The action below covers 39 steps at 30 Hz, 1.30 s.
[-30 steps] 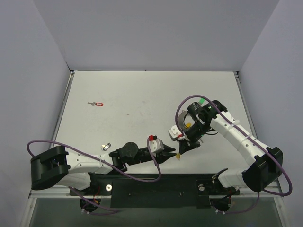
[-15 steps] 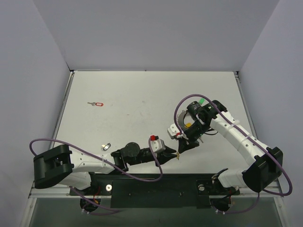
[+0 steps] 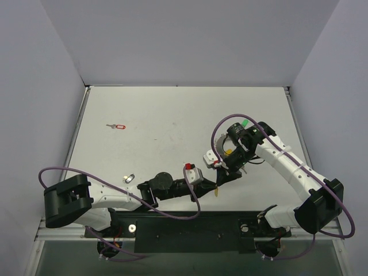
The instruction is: Put the keys on the keyring
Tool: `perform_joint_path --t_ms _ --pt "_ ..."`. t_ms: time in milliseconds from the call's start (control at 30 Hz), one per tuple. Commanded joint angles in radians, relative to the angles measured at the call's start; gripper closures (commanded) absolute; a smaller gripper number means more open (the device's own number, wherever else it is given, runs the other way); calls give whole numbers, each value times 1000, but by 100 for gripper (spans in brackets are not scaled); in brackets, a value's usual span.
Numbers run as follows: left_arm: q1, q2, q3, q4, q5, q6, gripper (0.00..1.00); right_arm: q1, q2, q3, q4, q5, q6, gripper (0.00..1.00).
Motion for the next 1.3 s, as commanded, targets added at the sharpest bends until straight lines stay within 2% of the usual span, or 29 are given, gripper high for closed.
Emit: perform_joint_path --t_ms 0,33,167,367,400,433,467,500,567,733,933,1267 --pt "-7 18 44 45 8 -22 80 0 -17 -5 -21 -46 11 100" --pt "-7 18 47 40 5 -20 81 0 -17 -6 -21 -46 12 100" --pt "-7 12 49 31 -3 -20 100 4 -18 -11 -18 -45 15 100" --pt "-7 -1 23 55 -37 -27 100 7 -18 -14 -17 -46 23 99" --pt "-7 -5 14 72 -43 -28 100 4 -20 -14 -17 -52 32 93" --pt "-5 -7 -17 127 -46 -28 100 0 -18 -11 -17 -60 37 81" --pt "-5 -10 -32 164 -51 -24 100 -6 -20 -9 -17 -81 44 77" --pt "-5 -13 -64 211 -54 -19 100 -25 -26 -6 -18 -94 49 70" --pt "-5 -19 -101 261 -52 6 100 -54 -31 6 -27 -129 60 63" --pt "-2 -33 -170 368 -22 59 100 -89 -54 5 -55 -137 18 63" --pt "10 -13 -177 450 -11 12 100 -79 -32 -5 -60 -157 -11 66" --pt "10 36 -149 477 -11 -40 100 -34 -3 20 -63 -166 -8 70"
